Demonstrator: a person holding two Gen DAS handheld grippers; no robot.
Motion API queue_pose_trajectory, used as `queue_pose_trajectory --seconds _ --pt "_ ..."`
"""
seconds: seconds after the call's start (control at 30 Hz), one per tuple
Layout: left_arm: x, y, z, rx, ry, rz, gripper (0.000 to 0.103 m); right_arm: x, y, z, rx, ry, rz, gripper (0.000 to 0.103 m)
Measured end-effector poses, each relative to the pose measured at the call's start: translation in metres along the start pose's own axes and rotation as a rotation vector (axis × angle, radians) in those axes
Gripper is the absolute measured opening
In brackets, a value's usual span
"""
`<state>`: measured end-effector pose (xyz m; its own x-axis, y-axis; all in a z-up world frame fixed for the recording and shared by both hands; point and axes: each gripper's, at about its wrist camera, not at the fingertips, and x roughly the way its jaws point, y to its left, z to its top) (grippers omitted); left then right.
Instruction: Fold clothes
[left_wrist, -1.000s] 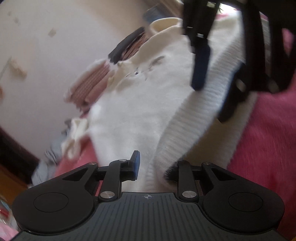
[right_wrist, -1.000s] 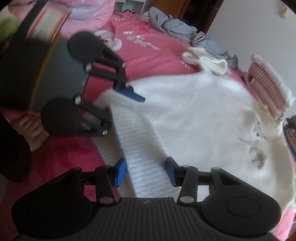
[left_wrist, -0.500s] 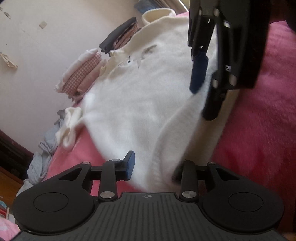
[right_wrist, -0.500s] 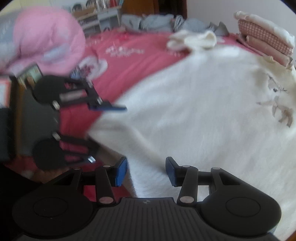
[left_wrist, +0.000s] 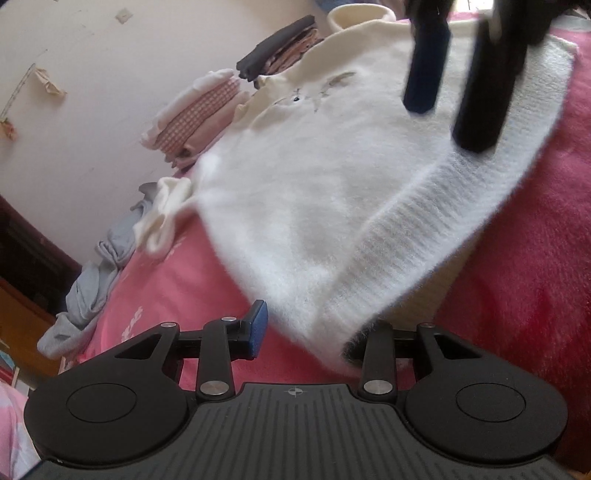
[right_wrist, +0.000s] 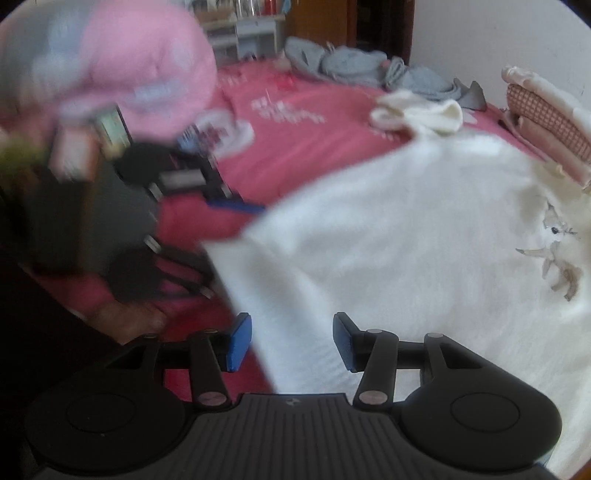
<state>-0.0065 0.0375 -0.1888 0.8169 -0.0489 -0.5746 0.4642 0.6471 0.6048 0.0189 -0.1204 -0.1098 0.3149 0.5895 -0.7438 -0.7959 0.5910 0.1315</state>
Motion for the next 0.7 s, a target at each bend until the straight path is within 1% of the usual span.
queue_pose_trajectory --seconds 0.07,0.1,0.13,0.2,0.23,0.3,0.33,0.43,0.53,0.6,0.63,0.7 --pt "-0.002 -0.003 -0.001 0.010 -0.007 0.010 0.037 -0.008 -0.006 0.006 0.028 -0.037 0.019 0.061" --pt "-0.003 -0.004 -0.001 0.013 -0.009 0.014 0.037 -0.012 -0.009 0.008 0.042 -0.055 0.026 0.061" --pt "-0.003 -0.004 -0.001 0.013 -0.009 0.015 0.037 -0.010 -0.012 0.011 0.055 -0.058 0.004 0.061" --pt "-0.004 -0.004 -0.001 0.012 -0.009 0.017 0.037 0.004 -0.018 0.016 0.049 -0.025 -0.080 0.061" --pt "-0.004 -0.004 -0.001 0.010 -0.008 0.017 0.037 0.015 -0.020 0.018 0.032 0.001 -0.132 0.059" --pt "-0.005 -0.003 -0.001 0.006 -0.007 0.016 0.037 0.038 -0.026 0.021 0.007 0.057 -0.205 0.056" --pt "-0.006 -0.003 -0.001 0.004 -0.006 0.015 0.037 0.047 -0.029 0.023 0.004 0.064 -0.219 0.054" --pt "-0.007 -0.003 -0.002 -0.005 -0.003 0.012 0.037 0.070 -0.032 0.029 -0.036 0.088 -0.217 0.053" --pt "-0.007 -0.002 -0.002 -0.017 -0.001 0.009 0.037 0.093 -0.032 0.032 -0.095 0.118 -0.219 0.048" --pt "-0.007 -0.001 -0.002 -0.022 -0.004 0.007 0.037 0.095 -0.028 0.033 -0.132 0.109 -0.233 0.029" --pt "-0.008 0.000 -0.002 -0.027 -0.005 0.005 0.037 0.094 -0.025 0.035 -0.141 0.105 -0.245 0.007" --pt "-0.009 0.001 -0.002 -0.038 -0.005 0.001 0.037 0.090 -0.021 0.038 -0.158 0.088 -0.272 0.005"
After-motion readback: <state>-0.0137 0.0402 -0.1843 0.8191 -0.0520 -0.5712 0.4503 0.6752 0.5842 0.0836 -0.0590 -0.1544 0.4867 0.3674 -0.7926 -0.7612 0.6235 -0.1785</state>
